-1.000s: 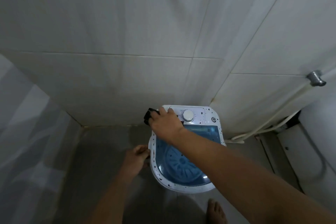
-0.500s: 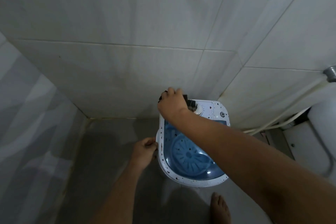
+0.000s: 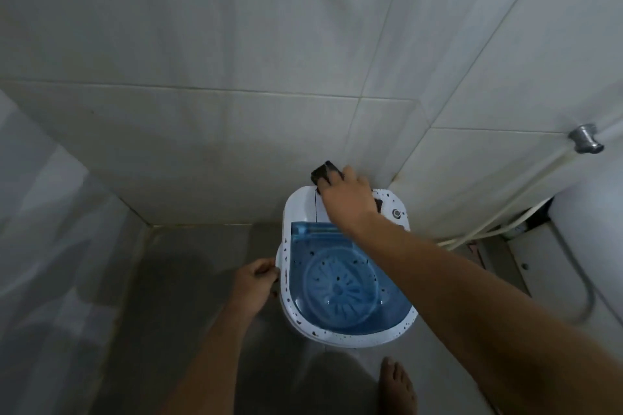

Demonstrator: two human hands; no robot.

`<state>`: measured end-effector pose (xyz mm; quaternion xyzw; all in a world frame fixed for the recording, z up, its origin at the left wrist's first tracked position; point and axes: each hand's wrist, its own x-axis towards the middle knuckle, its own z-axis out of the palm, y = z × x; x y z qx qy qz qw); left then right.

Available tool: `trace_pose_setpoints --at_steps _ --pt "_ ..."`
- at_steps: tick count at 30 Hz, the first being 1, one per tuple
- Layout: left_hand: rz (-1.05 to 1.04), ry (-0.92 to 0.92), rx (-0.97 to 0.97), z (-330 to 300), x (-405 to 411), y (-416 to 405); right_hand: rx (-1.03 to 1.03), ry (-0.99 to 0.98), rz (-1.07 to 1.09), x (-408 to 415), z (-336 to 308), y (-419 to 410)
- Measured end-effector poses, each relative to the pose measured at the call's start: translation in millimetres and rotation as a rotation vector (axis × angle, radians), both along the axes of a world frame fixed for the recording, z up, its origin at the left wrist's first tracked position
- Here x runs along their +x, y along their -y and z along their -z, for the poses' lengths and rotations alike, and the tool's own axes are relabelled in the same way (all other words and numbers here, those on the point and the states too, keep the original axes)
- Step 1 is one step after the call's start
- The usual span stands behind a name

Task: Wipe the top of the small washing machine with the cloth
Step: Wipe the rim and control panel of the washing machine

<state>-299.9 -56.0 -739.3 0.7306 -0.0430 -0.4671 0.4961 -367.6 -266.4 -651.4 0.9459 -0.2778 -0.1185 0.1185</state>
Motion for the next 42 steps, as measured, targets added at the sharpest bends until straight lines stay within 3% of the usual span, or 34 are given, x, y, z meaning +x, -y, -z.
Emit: trace_pose_setpoints --at_steps 5,6,8,11,13,16,19,23,26,28,31,33,39,42 --pt "0.006 -0.035 0.005 0.1 2.0 2.3 0.062 0.125 -0.552 -49.9 30.7 -37.5" --pt "0.006 -0.033 0.007 -1.4 1.2 2.4 0.063 0.111 -0.521 -46.8 28.9 -32.3" --pt "0.014 -0.020 0.018 -4.5 -0.7 2.0 0.062 0.128 -0.261 -28.4 17.4 -15.0" --pt "0.005 -0.010 0.015 -9.6 -2.5 -0.1 0.286 0.264 0.168 3.8 -3.9 13.7" --pt "0.021 0.002 0.023 -11.9 -2.4 -1.4 0.414 0.317 0.290 9.2 -16.5 34.0" --pt "0.026 -0.001 0.039 -11.3 -1.7 -0.9 0.441 0.279 0.367 -14.5 -25.6 63.9" --pt "0.020 -0.022 0.048 -9.7 0.1 -0.2 0.325 0.258 0.313 -65.9 -0.4 54.3" --pt "-0.001 -0.043 0.031 -10.9 -0.1 -0.8 0.190 0.353 0.079 -137.4 40.2 -0.7" --pt "-0.001 -0.036 0.027 -12.7 -2.8 -0.1 0.124 0.303 -0.002 -146.6 40.3 11.9" --pt "0.011 -0.032 0.030 -11.8 -2.1 -0.4 0.109 0.280 0.141 -131.3 28.8 35.3" --pt "0.060 -0.016 0.057 -11.5 1.3 -3.3 0.290 0.268 0.486 -99.2 6.2 62.1" --pt "0.070 -0.014 0.064 -11.8 2.7 -3.0 0.289 0.270 0.507 -87.9 0.2 56.7" --pt "0.041 -0.033 0.050 -14.3 -0.3 0.6 0.149 0.195 -0.018 -128.8 25.5 -5.1" --pt "0.028 -0.048 0.037 -15.0 -0.4 0.3 0.099 0.208 0.089 -125.9 22.5 30.5"
